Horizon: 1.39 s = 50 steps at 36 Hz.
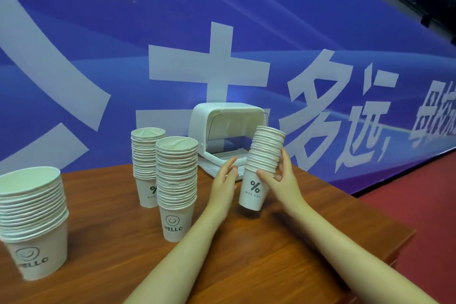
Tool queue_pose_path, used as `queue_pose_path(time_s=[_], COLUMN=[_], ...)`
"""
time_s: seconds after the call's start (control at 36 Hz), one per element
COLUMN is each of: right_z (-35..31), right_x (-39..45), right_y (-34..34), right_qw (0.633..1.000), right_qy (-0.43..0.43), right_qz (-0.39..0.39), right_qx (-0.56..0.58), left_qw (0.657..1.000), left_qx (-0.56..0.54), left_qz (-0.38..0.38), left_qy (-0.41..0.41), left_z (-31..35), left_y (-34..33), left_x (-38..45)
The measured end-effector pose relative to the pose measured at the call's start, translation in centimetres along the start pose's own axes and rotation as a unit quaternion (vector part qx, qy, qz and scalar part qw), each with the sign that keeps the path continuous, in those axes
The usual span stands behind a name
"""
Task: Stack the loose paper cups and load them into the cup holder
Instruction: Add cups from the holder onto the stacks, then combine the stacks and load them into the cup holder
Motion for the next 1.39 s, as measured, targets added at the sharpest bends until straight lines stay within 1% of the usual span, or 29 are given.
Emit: queue_pose_path(time_s=[0.06, 0.14, 0.25, 0.36, 0.5, 0.58, 0.81, 0.94, 1.03, 1.17, 1.22, 1.31, 1.39], right_z=[0.3, 1.0, 1.5, 1.7, 2.0, 2.2, 3.2, 4.7, 4.6, 3.8, 3.8, 4.1, 4.4], right_x=[-0.4, -1.3, -1.7, -0.3, 2.6, 3.9, 7.2, 6.3, 5.3, 4.8, 4.8, 5.2, 5.5], right_y=[-0.3, -1.2, -1.2, -0.3, 0.9, 1.3, 0.2, -1.4, -2.1, -2.4, -2.4, -2.3, -2.0], right_qw=[1.0, 0.999, 0.999, 0.999, 0.999, 1.0, 0.998, 0.996, 0.997, 0.998, 0.998, 0.998, 0.998], right_qy=[-0.002, -0.002, -0.009, -0.003, -0.009, 0.001, 0.011, 0.019, 0.024, 0.041, 0.048, 0.045, 0.045], right_qz=[-0.023, -0.051, -0.04, -0.038, -0.033, -0.026, -0.059, -0.073, -0.061, -0.008, -0.006, -0.007, 0.003], right_qx=[-0.001, 0.008, 0.022, -0.033, -0.026, -0.006, -0.003, -0.042, -0.042, -0.046, -0.052, -0.038, -0.031], left_qw=[1.0, 1.0, 0.999, 0.999, 1.0, 1.0, 0.998, 0.997, 0.996, 0.995, 0.994, 0.989, 0.962], left_qx=[-0.016, -0.018, -0.027, -0.033, -0.003, -0.01, -0.041, -0.002, 0.008, 0.003, 0.0, 0.044, 0.145], left_qz=[-0.009, -0.019, -0.009, 0.007, -0.002, -0.006, 0.015, 0.024, 0.024, 0.038, 0.043, 0.067, 0.125], left_qy=[0.006, -0.013, -0.019, -0.022, -0.025, -0.029, -0.046, -0.074, -0.082, -0.093, -0.097, -0.125, -0.196], left_z=[0.0, 0.1, 0.2, 0.3, 0.5, 0.4, -0.6, -1.4, -2.2, -2.4, -2.3, -1.7, -0.7], left_y=[-0.7, -1.5, -1.7, -2.3, -3.6, -4.0, -3.6, -1.8, -1.3, -1.0, -0.9, -0.5, 0.5], left_x=[0.1, 0.0, 0.1, 0.9, 3.1, 4.6, 7.5, 7.2, 6.6, 6.4, 6.3, 6.1, 6.1])
Point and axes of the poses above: each hand's wrist, its own x-axis towards the middle knuckle, its own y-axis out of the back of the hand, z = x × y, the point moved 6 cm from there along x, towards the middle knuckle, and after that the axes turned 15 degrees about -x, right-handed, at the moved point
